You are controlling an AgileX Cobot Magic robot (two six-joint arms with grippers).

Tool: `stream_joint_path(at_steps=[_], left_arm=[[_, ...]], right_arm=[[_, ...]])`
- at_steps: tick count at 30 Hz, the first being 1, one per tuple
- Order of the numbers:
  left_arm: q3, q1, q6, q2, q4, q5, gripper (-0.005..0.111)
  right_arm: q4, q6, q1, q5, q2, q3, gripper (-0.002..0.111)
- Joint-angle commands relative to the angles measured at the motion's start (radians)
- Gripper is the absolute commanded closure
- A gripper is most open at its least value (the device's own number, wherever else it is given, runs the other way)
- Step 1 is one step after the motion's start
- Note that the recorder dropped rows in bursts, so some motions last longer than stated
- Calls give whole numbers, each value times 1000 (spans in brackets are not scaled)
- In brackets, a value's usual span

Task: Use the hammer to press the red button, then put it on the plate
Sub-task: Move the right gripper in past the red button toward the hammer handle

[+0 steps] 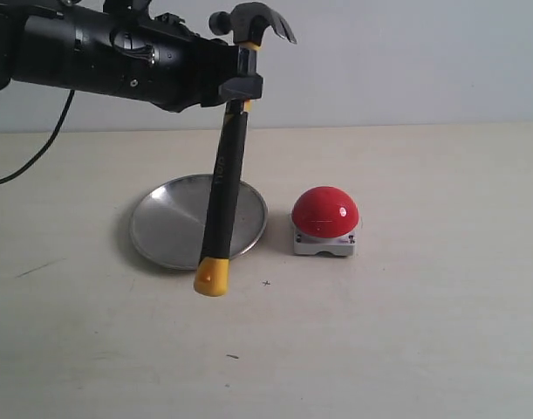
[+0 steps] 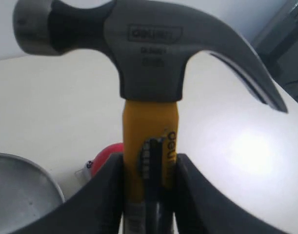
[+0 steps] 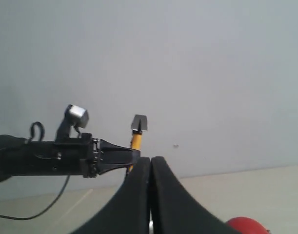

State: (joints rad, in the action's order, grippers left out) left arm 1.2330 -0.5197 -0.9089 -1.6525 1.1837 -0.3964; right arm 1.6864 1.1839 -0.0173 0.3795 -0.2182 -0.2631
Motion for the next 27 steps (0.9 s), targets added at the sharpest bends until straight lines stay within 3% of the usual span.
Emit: stream_joint_path(at_steps=[1, 5, 7, 16, 22, 27], left_arm=[[7, -5, -10, 40, 42, 29, 107], [7, -5, -6, 53, 61, 9, 107], [7, -5, -6, 53, 73, 7, 107], [7, -5, -3, 53, 87, 25, 107], [7, -5, -10, 53, 79, 99, 107], [7, -5, -10, 53, 74, 157, 107]], right_arm=[[10, 71, -6, 28, -215, -47, 108], [38, 88, -6, 201, -569, -54, 108], [58, 218, -6, 253, -738, -55, 108], [58, 400, 0, 448, -1131, -237, 108], [58, 567, 194, 255, -1144, -363, 107], [58, 569, 317, 172, -1144, -413, 93]])
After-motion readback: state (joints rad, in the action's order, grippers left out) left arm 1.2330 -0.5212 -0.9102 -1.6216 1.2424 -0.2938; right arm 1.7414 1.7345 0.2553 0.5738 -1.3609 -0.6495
